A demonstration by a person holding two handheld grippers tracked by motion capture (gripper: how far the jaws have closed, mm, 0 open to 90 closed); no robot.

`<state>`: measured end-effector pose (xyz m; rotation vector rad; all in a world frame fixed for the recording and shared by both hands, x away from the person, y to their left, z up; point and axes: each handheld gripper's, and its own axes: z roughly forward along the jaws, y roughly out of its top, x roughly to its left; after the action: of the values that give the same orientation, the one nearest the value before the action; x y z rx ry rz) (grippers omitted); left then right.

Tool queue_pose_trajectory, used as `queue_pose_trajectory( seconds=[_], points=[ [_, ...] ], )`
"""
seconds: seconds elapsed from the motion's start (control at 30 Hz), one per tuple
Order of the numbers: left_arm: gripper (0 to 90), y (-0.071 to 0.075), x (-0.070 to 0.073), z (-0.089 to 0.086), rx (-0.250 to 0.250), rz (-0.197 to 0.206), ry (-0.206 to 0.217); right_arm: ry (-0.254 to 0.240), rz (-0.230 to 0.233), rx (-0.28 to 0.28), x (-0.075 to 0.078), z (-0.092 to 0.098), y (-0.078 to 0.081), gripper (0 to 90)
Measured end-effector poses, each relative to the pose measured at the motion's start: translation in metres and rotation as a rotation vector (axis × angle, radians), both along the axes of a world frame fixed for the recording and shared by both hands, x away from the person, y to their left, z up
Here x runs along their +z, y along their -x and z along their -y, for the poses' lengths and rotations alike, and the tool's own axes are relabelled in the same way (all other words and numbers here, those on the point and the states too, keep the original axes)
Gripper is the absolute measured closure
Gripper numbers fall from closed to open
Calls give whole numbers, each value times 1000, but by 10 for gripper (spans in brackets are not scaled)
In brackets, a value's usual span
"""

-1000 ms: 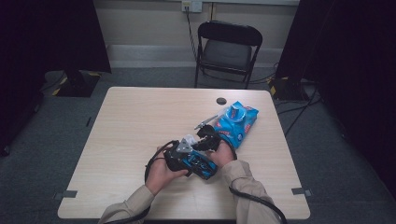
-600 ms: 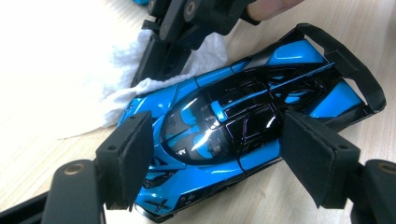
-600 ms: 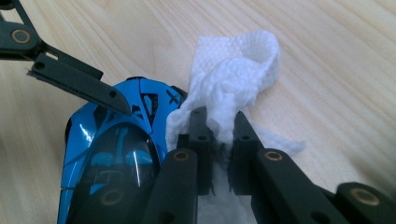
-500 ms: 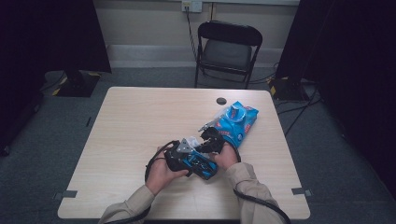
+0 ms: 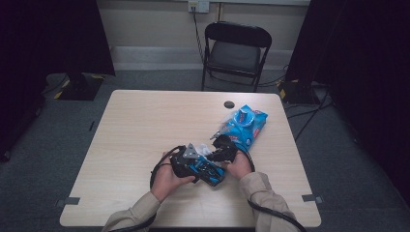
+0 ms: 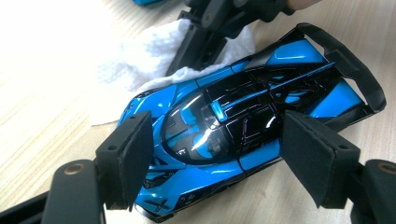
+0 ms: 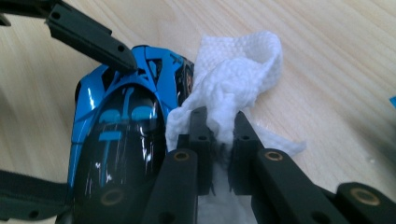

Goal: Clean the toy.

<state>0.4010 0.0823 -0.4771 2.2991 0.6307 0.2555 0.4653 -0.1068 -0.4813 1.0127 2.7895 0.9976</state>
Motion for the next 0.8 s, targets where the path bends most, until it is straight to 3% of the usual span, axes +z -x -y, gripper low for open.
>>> queue_pose_trajectory(
  seconds=[0.8],
  points=[
    [259,0,0,0,4,-1,-2,0,-2,6,1,29,17,826]
  ],
)
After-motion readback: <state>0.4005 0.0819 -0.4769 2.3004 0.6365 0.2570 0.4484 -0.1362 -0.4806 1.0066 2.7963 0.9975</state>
